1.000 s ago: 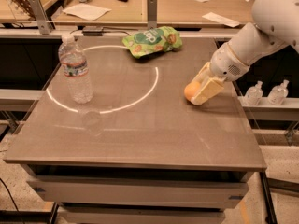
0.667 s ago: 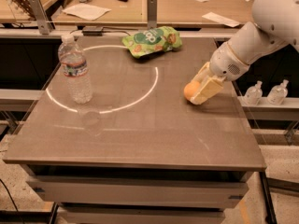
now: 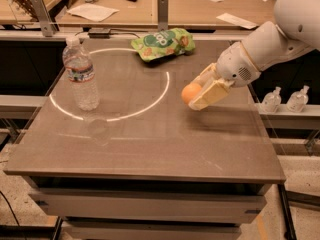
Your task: Move orange near water bottle
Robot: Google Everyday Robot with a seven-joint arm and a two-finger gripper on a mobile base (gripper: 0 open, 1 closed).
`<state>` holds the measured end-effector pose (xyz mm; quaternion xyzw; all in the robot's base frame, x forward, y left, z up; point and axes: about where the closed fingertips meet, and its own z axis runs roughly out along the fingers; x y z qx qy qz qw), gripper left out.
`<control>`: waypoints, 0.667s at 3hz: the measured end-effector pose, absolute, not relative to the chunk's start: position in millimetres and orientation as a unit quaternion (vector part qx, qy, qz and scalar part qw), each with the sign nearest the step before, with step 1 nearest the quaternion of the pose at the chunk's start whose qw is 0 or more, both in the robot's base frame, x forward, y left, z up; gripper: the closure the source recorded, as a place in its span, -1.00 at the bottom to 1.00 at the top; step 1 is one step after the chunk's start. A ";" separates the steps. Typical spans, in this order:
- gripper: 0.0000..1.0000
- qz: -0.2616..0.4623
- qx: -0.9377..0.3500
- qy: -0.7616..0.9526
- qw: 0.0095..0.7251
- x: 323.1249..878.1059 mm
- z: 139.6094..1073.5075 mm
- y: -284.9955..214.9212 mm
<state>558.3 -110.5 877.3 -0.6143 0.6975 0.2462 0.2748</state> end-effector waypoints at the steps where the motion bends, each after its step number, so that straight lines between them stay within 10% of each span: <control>1: 1.00 0.274 -0.595 0.700 0.283 551.4 870.9 -81.4; 2: 1.00 0.310 -0.571 0.707 0.280 548.8 858.0 -45.7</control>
Offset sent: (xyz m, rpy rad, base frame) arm -0.0110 0.1007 -0.0322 0.1767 0.1691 -0.0726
